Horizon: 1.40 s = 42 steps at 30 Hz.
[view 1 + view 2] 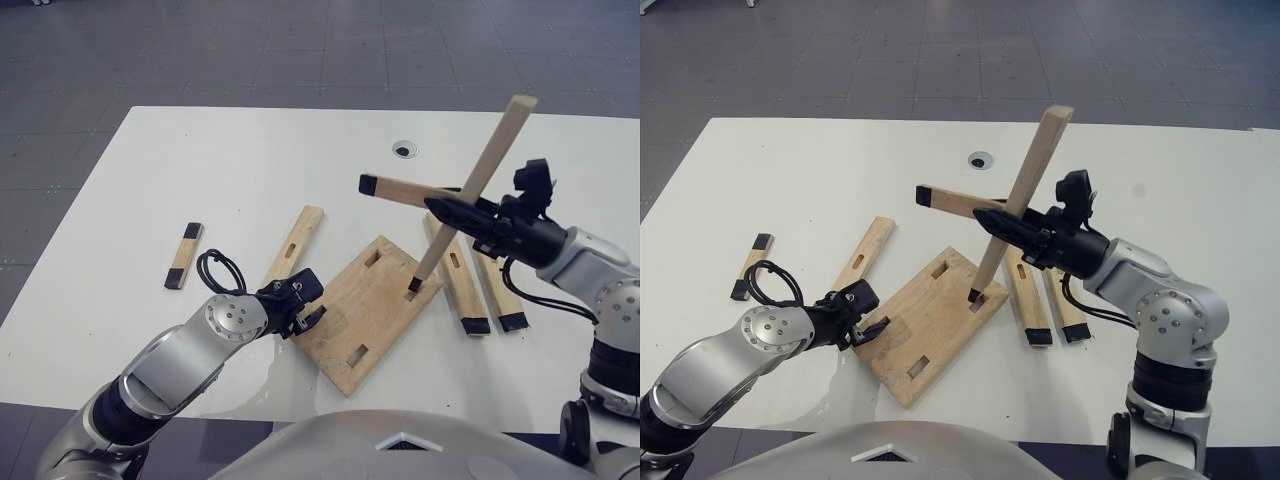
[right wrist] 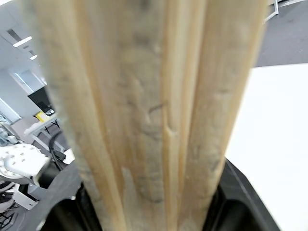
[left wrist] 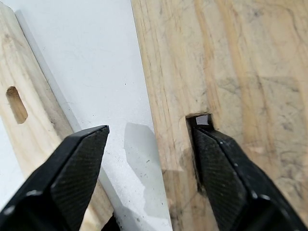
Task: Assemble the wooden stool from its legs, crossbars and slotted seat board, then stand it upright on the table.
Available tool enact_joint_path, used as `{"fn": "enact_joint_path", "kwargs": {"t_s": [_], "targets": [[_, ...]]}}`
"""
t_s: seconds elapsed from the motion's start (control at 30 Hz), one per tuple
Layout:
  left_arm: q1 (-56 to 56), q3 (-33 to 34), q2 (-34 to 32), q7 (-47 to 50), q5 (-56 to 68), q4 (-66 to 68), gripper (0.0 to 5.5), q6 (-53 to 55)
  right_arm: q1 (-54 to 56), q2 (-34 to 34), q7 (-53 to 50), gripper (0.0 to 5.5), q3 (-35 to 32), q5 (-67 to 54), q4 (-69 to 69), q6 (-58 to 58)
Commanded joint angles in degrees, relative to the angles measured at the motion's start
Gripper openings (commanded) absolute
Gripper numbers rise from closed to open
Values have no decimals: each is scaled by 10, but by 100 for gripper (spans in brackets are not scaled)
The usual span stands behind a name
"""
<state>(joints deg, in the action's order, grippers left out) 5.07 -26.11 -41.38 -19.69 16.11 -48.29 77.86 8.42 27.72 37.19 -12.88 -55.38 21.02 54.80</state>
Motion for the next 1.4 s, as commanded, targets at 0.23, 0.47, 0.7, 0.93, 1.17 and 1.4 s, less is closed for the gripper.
{"fn": "enact_joint_path", "kwargs": {"t_s": [0.23,0.47,0.7,0.93,1.17,1.4], "targets": [[0,4,-10,2,2,15,322,20,-29,-8,14,203,45,87,-33,-89],[-2,8,-5,5,5,14,322,24,-62,-42,-13,203,71,93,-3,-104],[-4,14,-4,8,7,13,322,26,-118,-31,-21,203,102,168,-7,-170],[-5,15,-12,5,9,13,322,24,-142,-30,-27,203,118,240,-57,-285],[-9,17,-11,5,11,14,322,22,-286,-30,-18,203,199,311,-36,-393],[-3,20,-10,3,13,16,322,24,-215,4,-11,203,249,383,-141,-417]]}}
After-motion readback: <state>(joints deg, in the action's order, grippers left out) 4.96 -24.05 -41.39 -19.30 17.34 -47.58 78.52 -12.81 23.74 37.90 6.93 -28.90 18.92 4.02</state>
